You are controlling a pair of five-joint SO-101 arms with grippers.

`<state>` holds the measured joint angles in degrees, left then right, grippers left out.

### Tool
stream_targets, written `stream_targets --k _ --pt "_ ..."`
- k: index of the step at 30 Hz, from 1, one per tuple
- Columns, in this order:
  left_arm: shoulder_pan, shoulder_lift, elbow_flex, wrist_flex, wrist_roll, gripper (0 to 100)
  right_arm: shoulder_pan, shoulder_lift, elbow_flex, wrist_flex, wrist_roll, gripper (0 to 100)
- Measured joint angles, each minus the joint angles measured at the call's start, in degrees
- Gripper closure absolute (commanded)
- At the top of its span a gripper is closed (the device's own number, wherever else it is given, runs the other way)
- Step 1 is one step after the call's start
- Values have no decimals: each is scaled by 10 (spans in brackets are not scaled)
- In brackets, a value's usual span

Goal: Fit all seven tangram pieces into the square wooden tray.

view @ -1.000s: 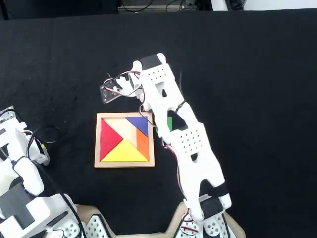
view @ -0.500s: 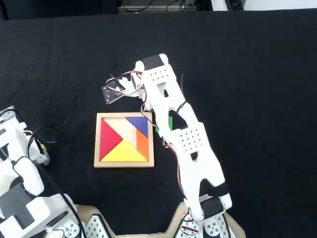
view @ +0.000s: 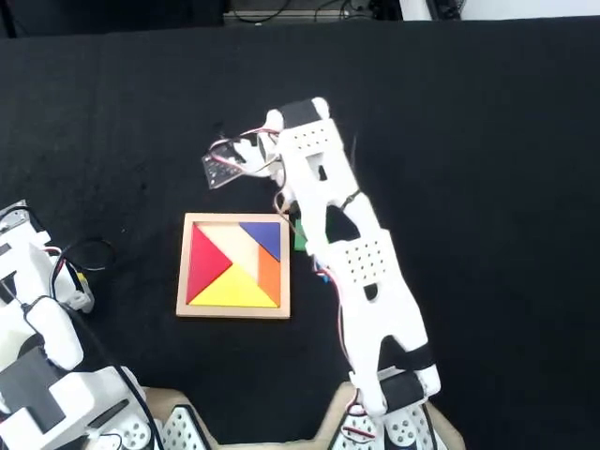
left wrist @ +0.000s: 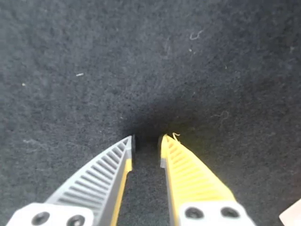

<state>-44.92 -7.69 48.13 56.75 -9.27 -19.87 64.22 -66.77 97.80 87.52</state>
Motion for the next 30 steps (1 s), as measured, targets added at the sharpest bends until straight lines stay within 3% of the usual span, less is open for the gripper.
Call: stream_targets --k 13,17,25,30 --pt "0 0 0 0 0 895 -20 -56 -46 13 -30 988" --pt "0 0 0 0 0 894 -62 -163 83 13 8 988" --pt "0 0 0 0 0 894 -153 -426 491 13 156 988" --pt "0 0 0 0 0 894 -192 -460 568 11 205 988"
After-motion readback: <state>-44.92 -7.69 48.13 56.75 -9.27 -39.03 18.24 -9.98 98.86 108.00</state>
